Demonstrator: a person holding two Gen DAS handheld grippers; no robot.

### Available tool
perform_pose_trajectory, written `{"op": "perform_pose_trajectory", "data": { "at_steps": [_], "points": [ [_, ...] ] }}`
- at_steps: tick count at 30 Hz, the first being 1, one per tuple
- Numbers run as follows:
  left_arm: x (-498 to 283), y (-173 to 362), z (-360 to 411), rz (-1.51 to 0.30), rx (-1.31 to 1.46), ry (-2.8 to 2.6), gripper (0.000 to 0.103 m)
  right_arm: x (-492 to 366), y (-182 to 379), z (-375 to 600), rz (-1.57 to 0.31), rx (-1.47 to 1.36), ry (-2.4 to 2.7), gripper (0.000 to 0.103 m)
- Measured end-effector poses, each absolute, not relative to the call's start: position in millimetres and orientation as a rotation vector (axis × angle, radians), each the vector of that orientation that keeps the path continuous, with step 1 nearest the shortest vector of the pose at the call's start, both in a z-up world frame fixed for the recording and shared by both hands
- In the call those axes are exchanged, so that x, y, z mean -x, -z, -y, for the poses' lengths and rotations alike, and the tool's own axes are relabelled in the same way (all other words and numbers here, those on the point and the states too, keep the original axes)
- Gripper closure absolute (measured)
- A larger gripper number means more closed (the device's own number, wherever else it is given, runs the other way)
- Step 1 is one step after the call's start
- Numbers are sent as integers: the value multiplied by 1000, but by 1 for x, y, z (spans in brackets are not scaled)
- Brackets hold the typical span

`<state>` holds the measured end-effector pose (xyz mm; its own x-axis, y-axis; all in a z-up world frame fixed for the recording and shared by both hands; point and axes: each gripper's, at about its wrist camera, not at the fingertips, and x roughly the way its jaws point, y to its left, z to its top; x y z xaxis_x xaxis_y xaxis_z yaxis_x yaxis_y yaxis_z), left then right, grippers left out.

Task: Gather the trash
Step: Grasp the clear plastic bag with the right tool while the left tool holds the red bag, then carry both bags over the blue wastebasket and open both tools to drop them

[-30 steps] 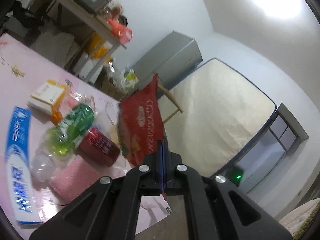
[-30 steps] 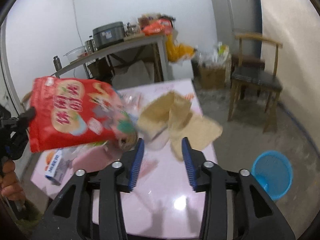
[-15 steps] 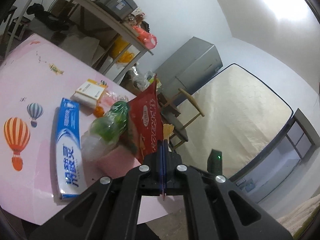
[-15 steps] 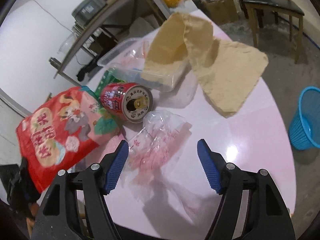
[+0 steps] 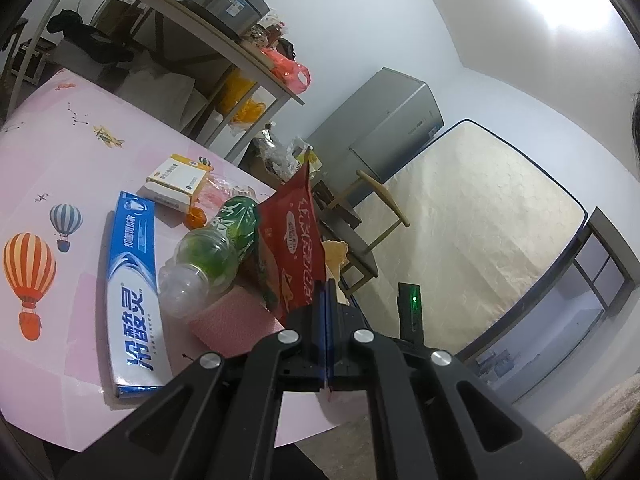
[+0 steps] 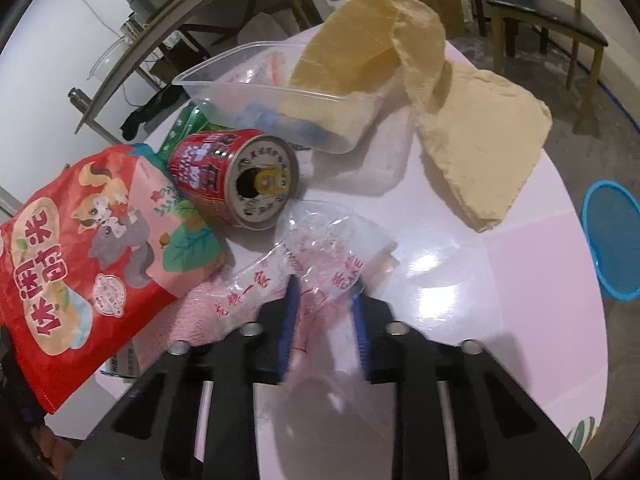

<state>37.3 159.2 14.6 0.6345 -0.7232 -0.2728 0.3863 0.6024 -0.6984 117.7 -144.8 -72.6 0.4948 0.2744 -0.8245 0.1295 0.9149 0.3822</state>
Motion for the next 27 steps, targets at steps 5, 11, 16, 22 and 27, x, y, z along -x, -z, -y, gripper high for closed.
{"op": "perform_pose_trajectory", "data": {
  "at_steps": [5, 11, 16, 22, 27],
  "points": [
    [-38, -17, -155, -578, 635, 691, 103, -108, 70, 154, -1048, -473, -95, 98],
    [-37, -21, -152, -564, 621, 698, 103, -102, 62, 162, -1021, -506, -119, 103],
    [-35, -24, -150, -552, 618, 703, 103, -96, 55, 166, -1015, -527, -146, 103],
    [-31, -30, -148, -522, 614, 713, 103, -84, 49, 175, -1003, -531, -151, 103],
    [-27, -36, -145, -502, 607, 725, 103, -83, 41, 179, -981, -534, -147, 103]
  ]
}}
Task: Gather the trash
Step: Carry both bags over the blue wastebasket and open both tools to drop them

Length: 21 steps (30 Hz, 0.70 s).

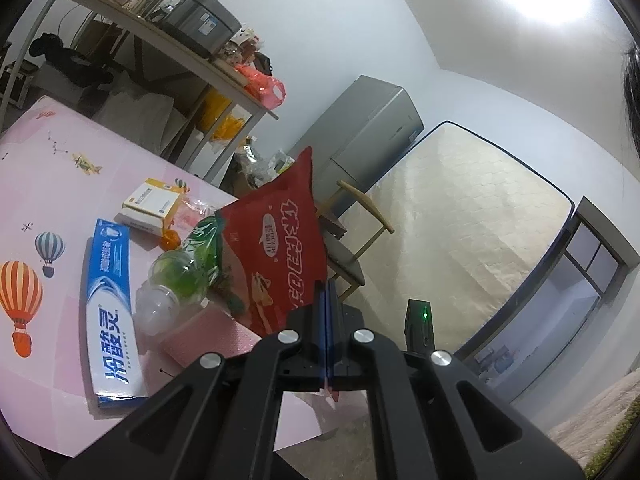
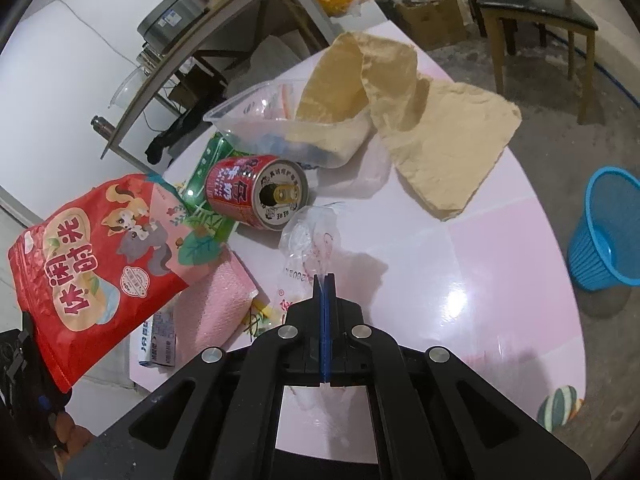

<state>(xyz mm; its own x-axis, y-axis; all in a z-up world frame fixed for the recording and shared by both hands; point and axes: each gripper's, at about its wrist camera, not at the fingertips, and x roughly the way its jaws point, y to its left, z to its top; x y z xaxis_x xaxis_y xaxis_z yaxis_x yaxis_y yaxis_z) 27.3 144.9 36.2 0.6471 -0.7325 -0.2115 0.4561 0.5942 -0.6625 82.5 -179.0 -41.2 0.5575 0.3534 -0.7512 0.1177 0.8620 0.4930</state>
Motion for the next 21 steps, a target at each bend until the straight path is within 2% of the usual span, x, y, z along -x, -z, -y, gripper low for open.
{"op": "perform_pose_trajectory", "data": {
  "at_steps": [21],
  "points": [
    [-15, -73, -126, -398, 552, 763, 103, -81, 20, 184, -895, -541, -193, 103]
  ]
}}
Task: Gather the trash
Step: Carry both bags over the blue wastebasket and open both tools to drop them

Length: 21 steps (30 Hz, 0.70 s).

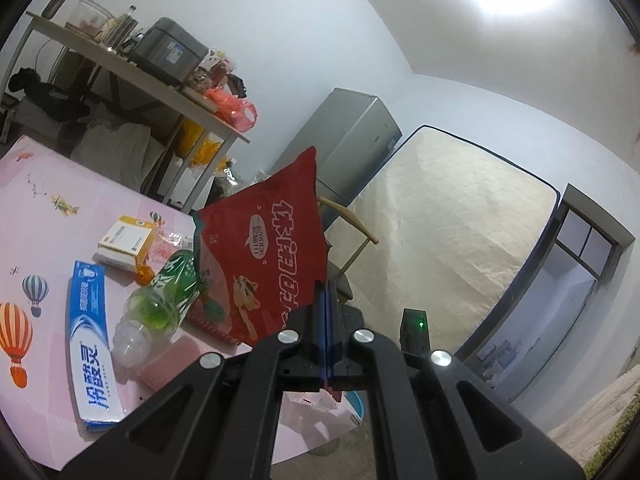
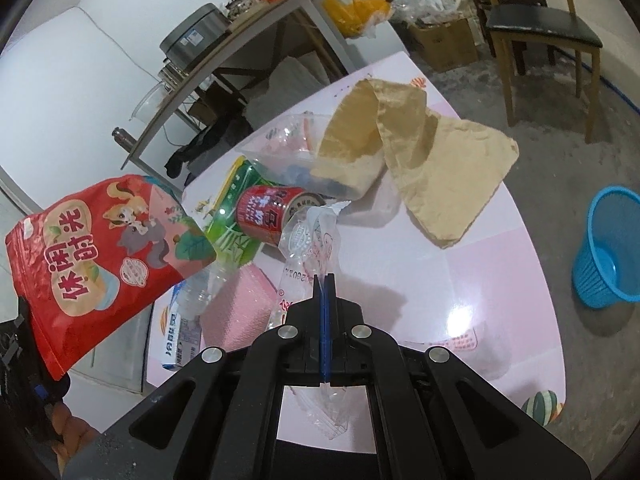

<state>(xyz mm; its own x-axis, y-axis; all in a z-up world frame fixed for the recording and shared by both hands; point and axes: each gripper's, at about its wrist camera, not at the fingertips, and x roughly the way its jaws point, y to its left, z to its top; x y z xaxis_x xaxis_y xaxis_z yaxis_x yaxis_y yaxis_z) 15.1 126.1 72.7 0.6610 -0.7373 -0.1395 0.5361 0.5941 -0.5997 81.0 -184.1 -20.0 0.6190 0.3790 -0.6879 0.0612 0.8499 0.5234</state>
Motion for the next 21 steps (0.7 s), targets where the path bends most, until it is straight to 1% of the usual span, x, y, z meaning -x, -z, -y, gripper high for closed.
{"op": "perform_pose_trajectory", "data": {
  "at_steps": [10, 21],
  "points": [
    [-18, -90, -107, -356, 515, 823, 103, -78, 6, 187, -849, -538, -203, 103],
    [-28, -104, -74, -349, 482, 911, 103, -69, -5, 207, -793, -557, -181, 103]
  ]
}}
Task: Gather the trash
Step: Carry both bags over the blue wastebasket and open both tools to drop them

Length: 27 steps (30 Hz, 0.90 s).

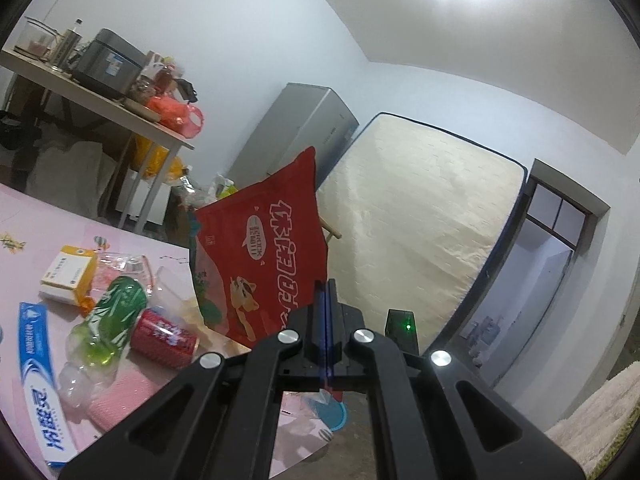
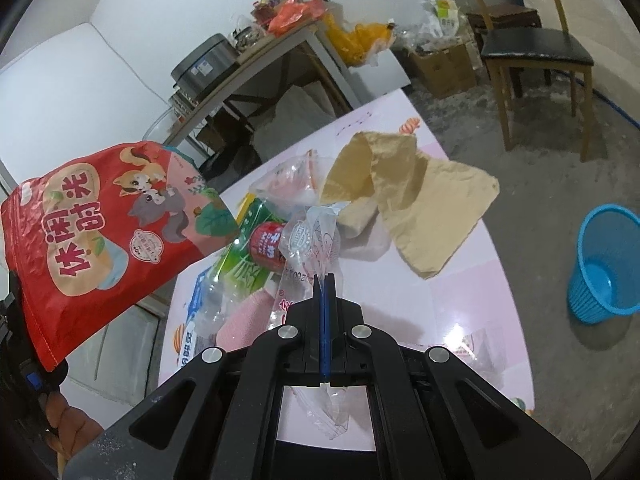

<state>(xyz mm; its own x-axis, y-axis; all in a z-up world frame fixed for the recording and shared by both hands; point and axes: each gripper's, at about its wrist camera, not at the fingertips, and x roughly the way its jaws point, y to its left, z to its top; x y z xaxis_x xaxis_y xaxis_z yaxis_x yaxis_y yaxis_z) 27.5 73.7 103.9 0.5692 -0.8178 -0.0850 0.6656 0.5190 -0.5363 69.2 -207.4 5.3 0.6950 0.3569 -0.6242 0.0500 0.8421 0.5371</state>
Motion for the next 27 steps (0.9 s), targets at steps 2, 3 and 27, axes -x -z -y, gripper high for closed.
{"op": "perform_pose_trajectory", "data": {
  "at_steps": [2, 3, 27],
  "points": [
    [-29, -107, -67, -348, 478, 925, 103, -67, -7, 213, -782, -561, -174, 103],
    [-29, -109, -64, -348, 474, 931, 103, -66, -8, 216, -777, -564, -170, 103],
    [-119, -102, 145, -638, 373, 1261, 103, 10, 21, 397, -616, -776, 254, 103]
  ]
}}
